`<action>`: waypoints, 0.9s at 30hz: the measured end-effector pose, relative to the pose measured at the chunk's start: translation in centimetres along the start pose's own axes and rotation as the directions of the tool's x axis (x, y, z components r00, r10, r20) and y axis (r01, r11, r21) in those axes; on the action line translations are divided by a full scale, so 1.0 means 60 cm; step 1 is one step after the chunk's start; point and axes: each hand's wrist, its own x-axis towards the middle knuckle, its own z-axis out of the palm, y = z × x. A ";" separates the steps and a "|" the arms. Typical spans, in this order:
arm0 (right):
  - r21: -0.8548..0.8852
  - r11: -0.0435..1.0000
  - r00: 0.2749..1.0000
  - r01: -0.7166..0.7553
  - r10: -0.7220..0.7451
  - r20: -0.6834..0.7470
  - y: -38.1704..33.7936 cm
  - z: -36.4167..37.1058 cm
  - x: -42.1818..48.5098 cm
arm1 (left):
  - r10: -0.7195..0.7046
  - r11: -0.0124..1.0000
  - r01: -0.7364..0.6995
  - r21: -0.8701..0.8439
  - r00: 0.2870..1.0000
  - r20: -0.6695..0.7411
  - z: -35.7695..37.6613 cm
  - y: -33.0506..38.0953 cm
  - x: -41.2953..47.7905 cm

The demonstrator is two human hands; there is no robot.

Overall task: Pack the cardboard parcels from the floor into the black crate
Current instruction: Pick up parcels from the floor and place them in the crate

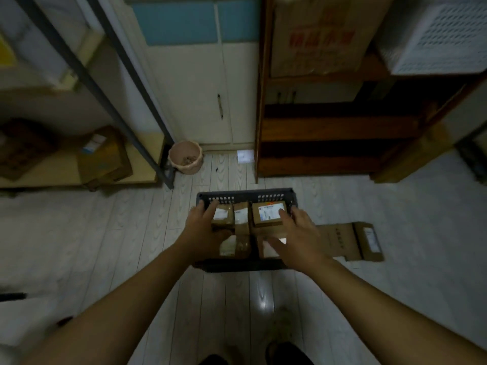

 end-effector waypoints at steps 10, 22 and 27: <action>0.125 0.941 0.908 -0.315 0.337 -0.248 0.038 -0.193 -0.242 | 0.306 0.950 -0.304 -0.074 0.952 0.019 -0.055 0.184 -0.122; 0.229 0.890 0.821 -0.394 0.453 -0.347 0.261 -0.314 -0.464 | 0.490 0.868 -0.477 -0.136 0.868 0.081 0.067 0.475 -0.252; 0.278 0.868 0.802 -0.411 0.489 -0.343 0.409 -0.364 -0.549 | 0.522 0.850 -0.501 -0.164 0.843 0.131 0.180 0.614 -0.271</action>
